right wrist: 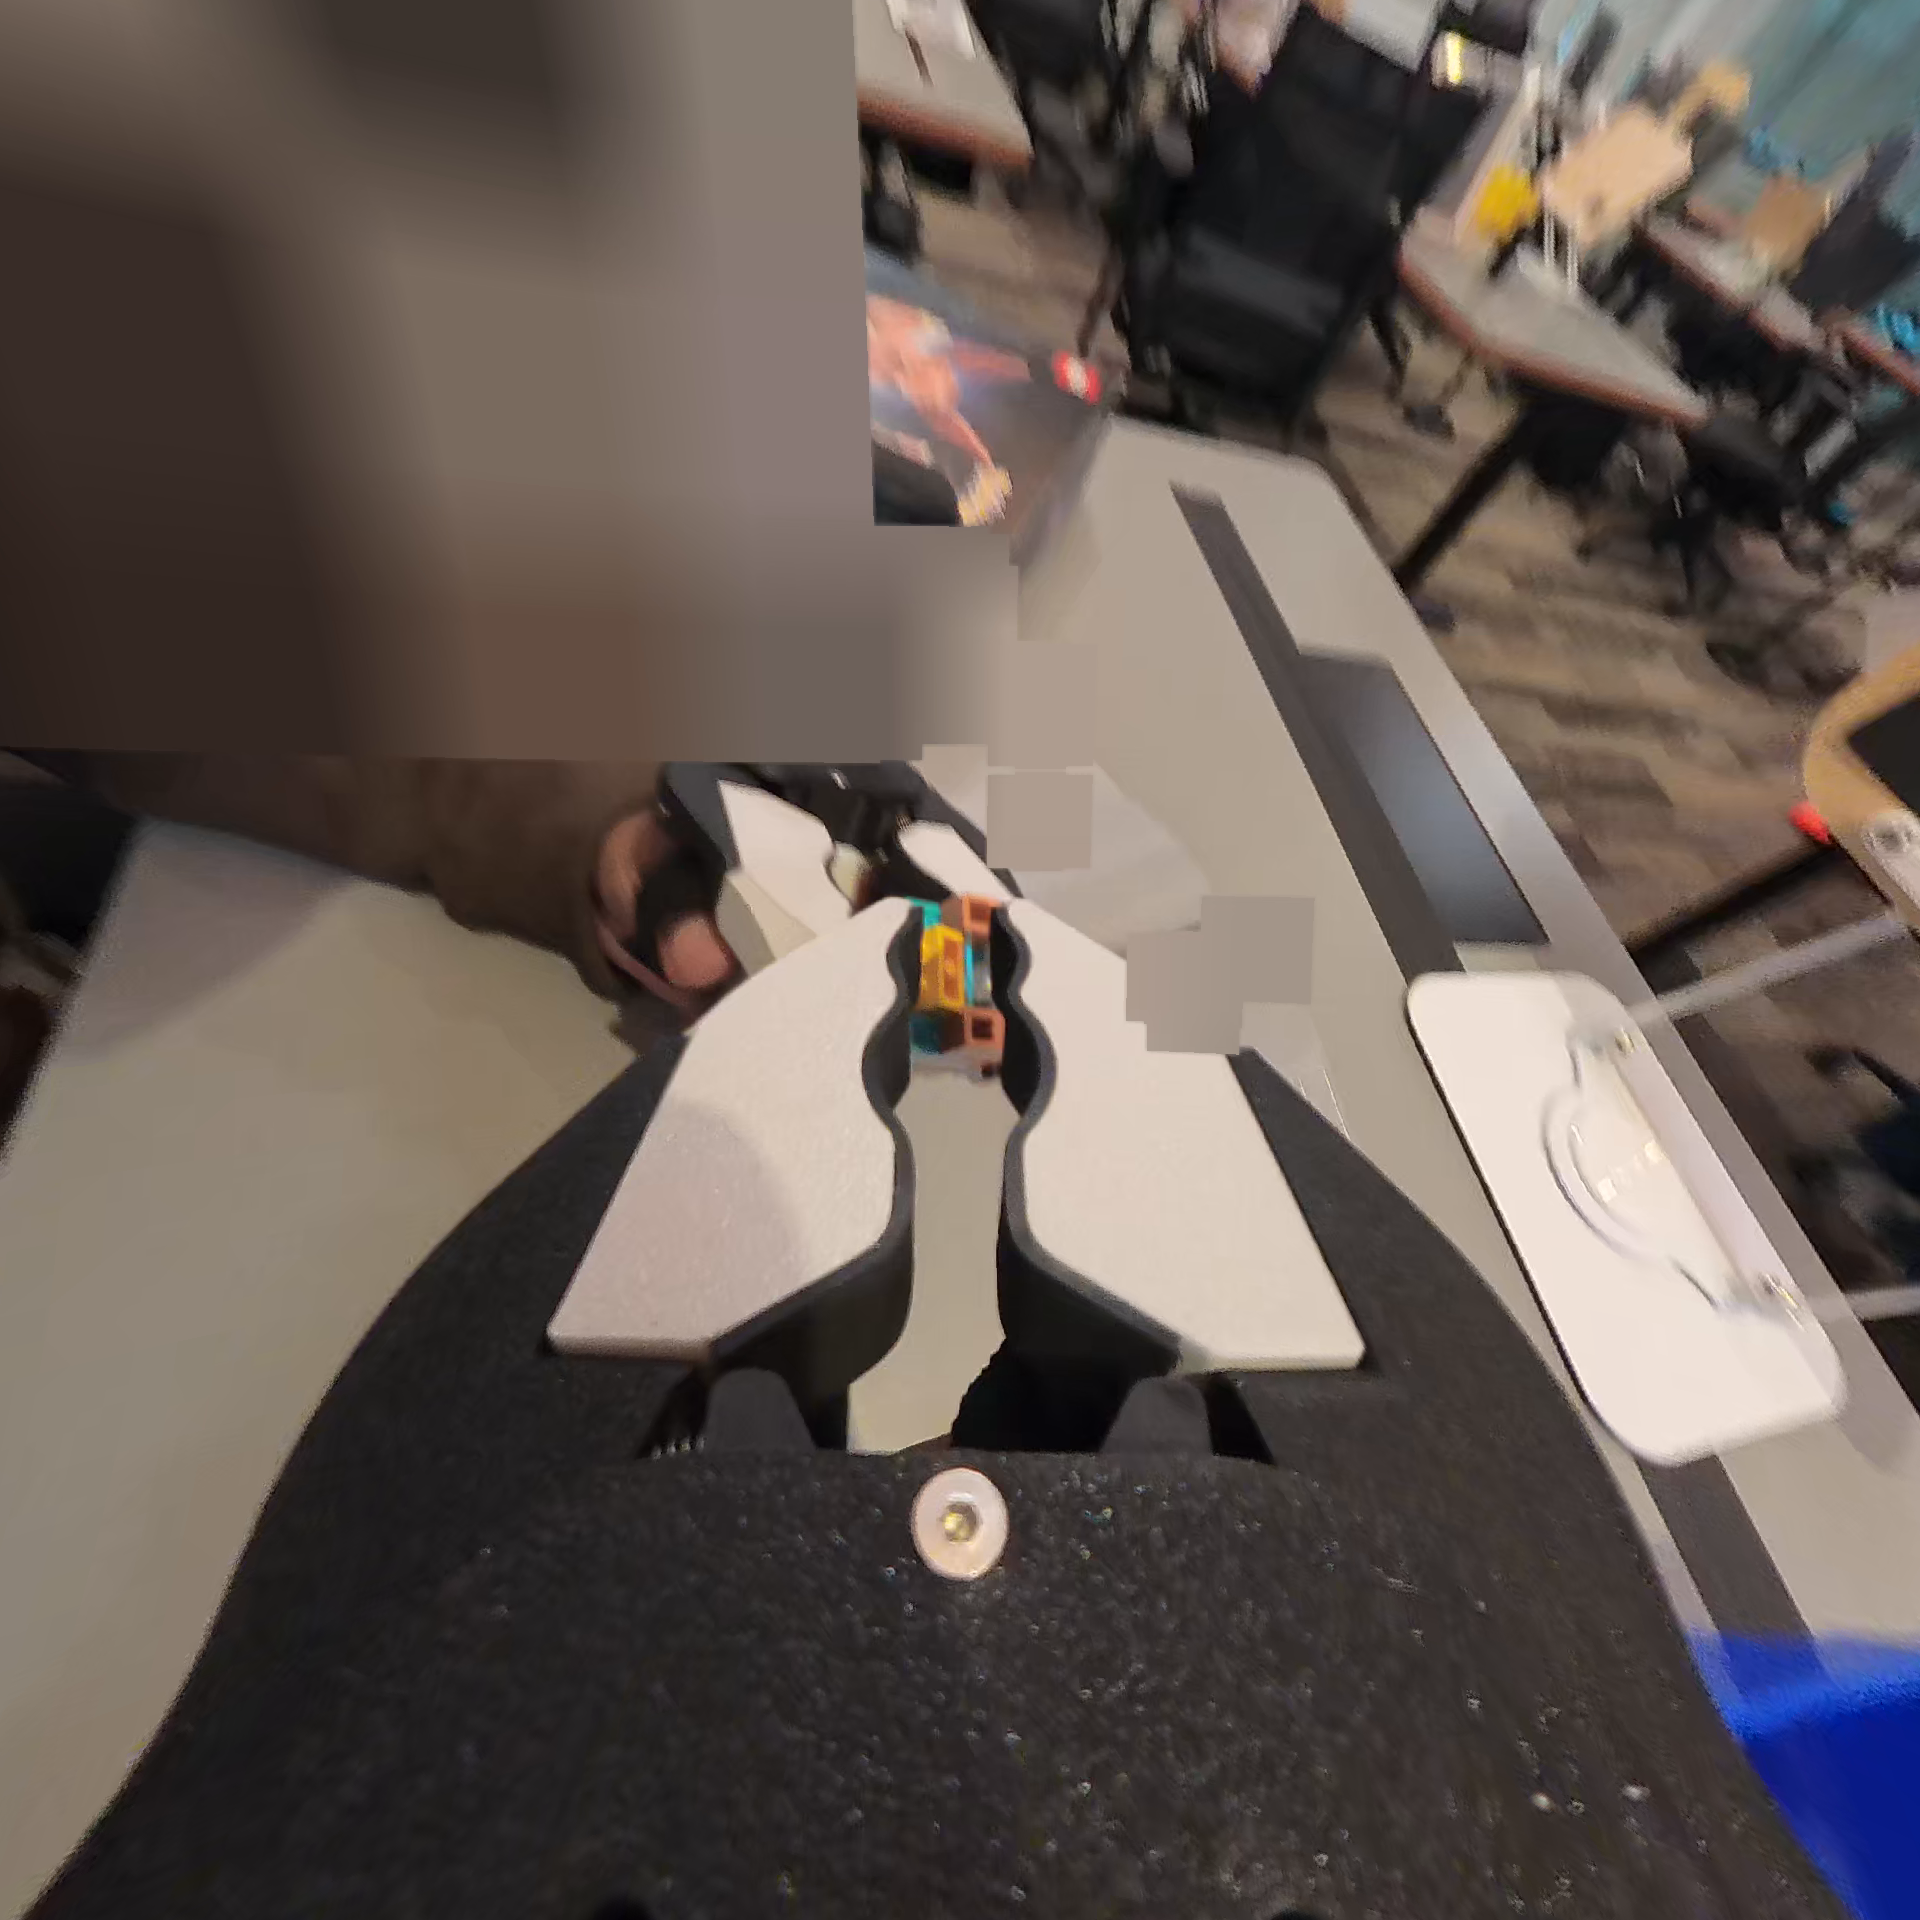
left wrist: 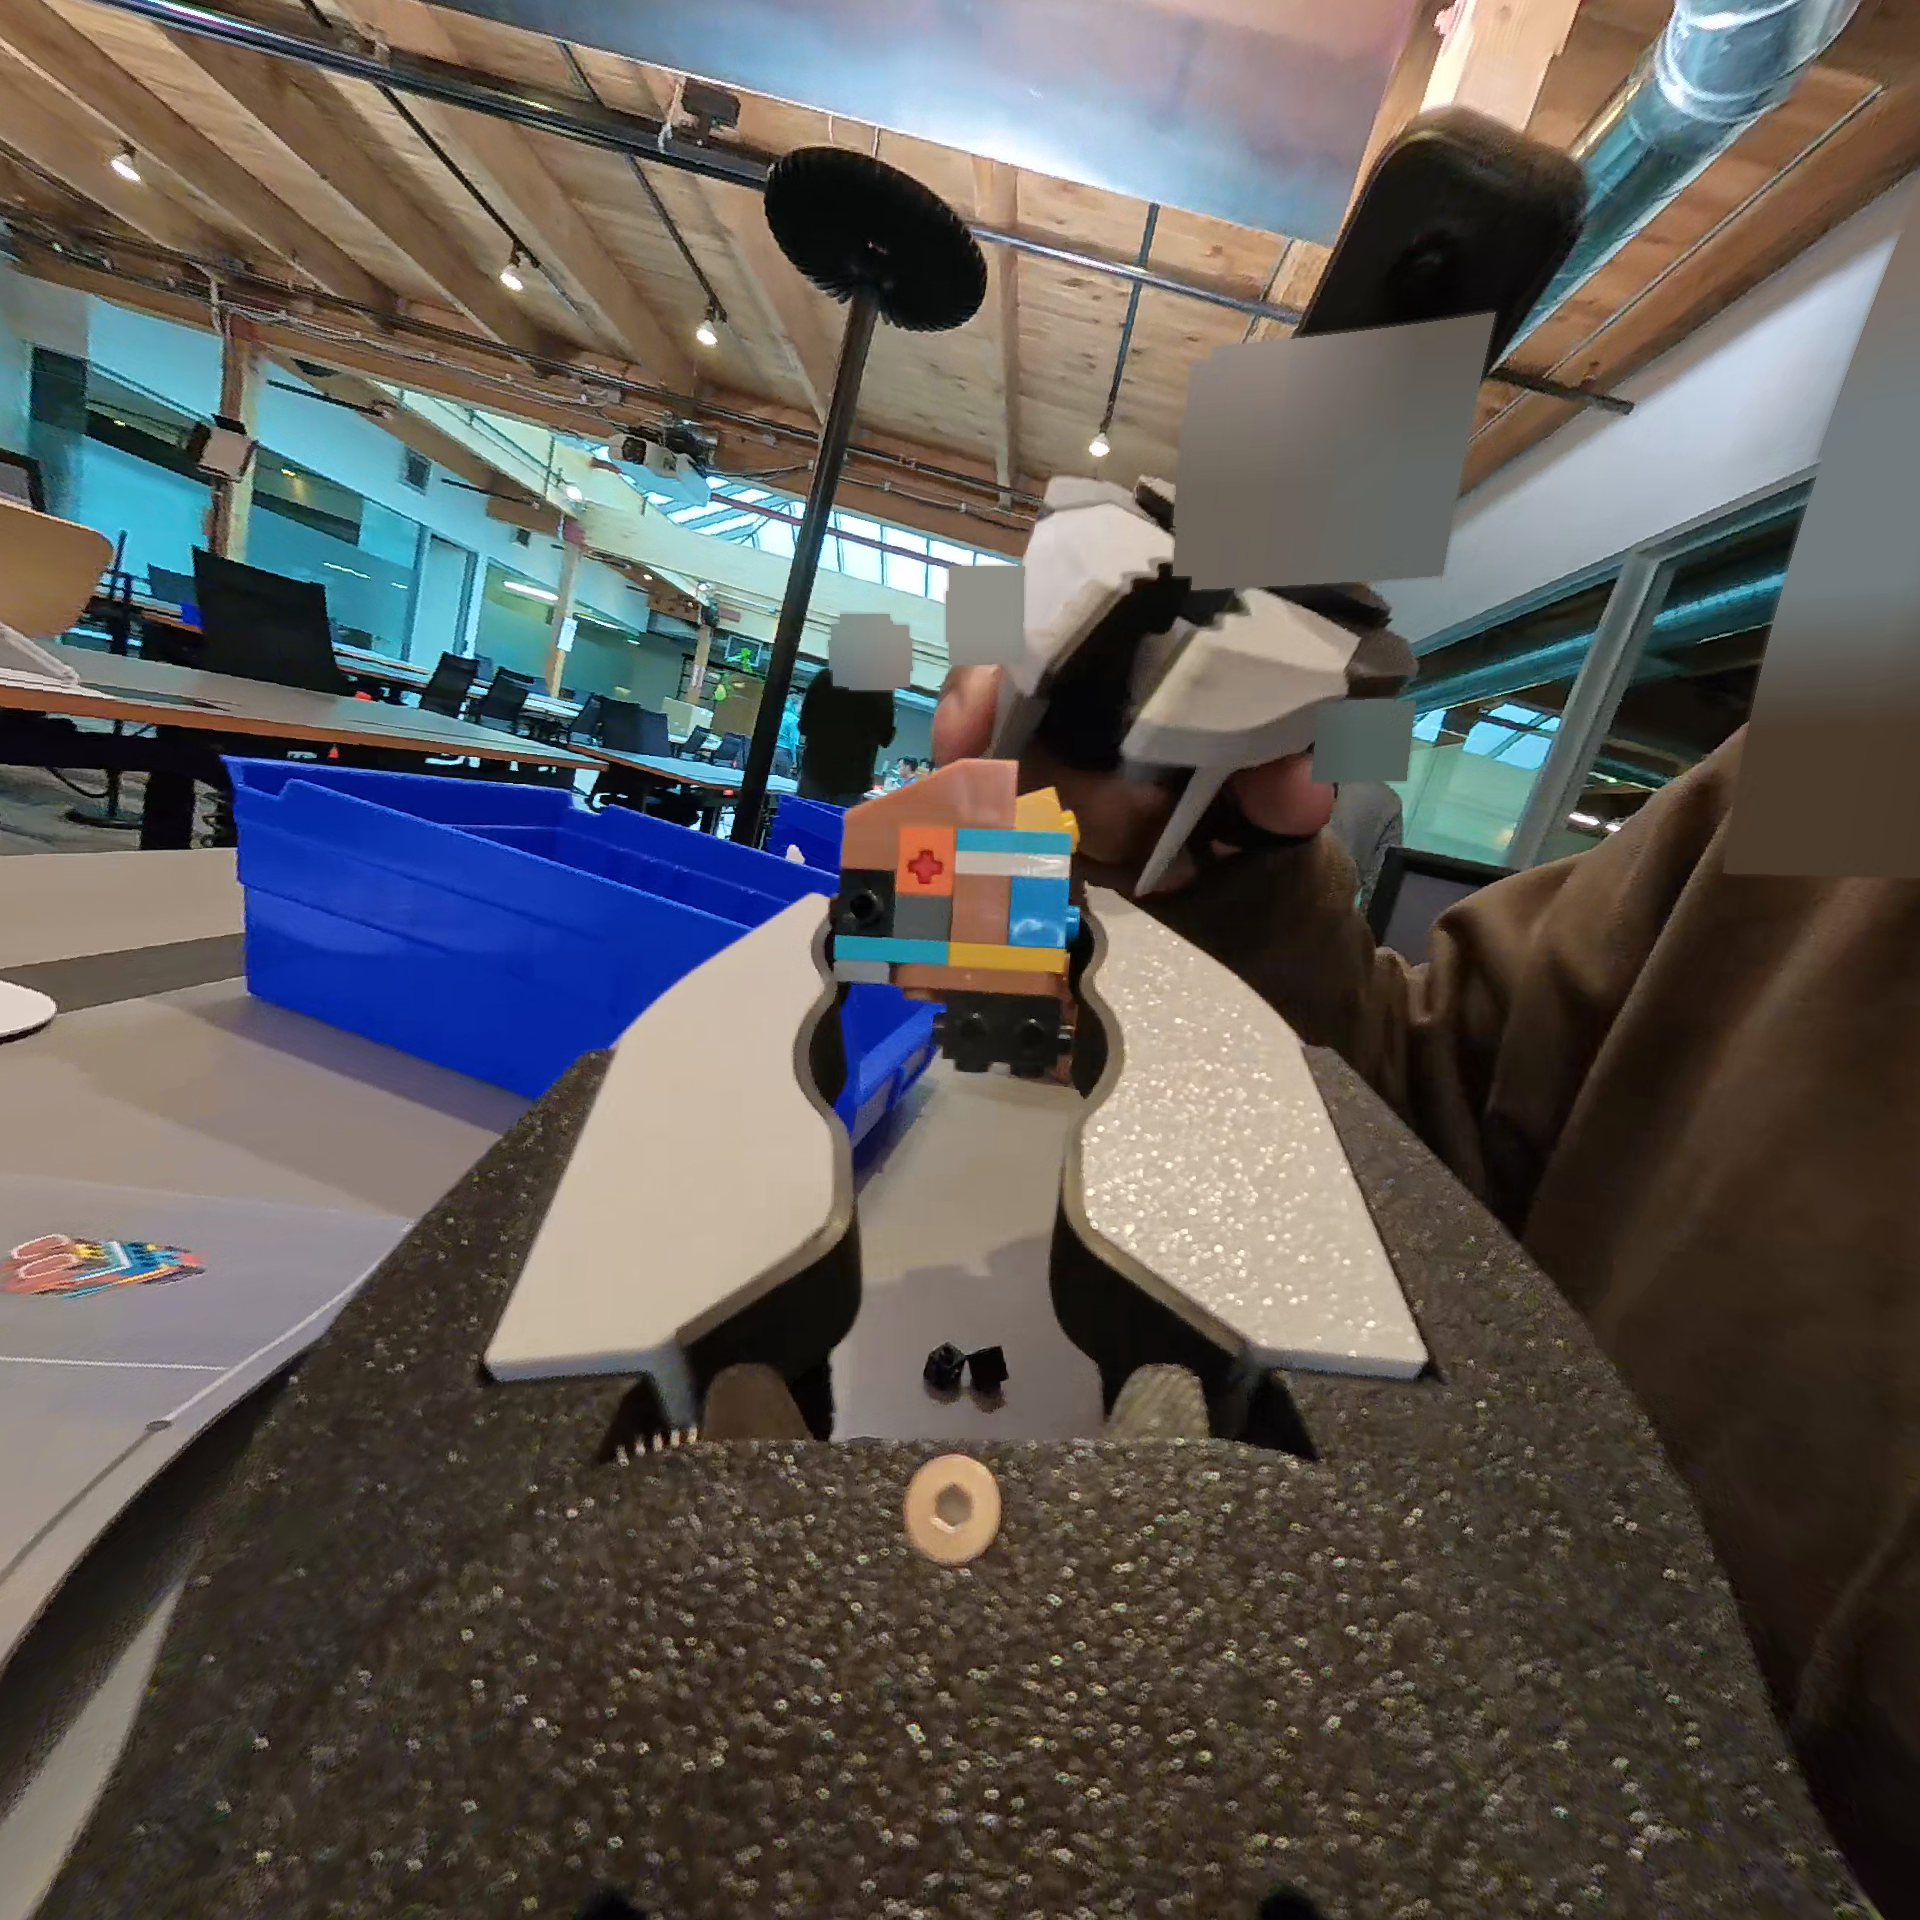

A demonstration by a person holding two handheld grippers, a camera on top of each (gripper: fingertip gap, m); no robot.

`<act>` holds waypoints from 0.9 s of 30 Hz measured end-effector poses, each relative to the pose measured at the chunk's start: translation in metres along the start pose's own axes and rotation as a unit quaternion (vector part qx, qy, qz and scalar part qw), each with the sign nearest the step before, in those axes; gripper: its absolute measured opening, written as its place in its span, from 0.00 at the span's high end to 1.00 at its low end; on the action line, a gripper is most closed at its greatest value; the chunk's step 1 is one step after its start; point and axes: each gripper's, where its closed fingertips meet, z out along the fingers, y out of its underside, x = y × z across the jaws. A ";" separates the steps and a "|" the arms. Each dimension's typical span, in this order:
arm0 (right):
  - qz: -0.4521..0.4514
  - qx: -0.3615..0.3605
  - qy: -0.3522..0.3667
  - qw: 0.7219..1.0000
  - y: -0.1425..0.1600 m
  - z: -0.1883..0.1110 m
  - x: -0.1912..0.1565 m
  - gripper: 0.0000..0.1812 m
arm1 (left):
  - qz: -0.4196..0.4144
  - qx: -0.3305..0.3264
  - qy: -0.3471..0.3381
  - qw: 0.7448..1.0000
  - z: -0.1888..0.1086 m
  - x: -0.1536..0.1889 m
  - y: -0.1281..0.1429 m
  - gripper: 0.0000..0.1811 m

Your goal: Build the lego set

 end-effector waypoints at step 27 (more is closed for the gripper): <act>-0.059 -0.082 0.061 0.993 0.015 0.002 -0.001 1.00 | 0.011 -0.007 -0.022 1.000 0.001 -0.008 0.001 0.78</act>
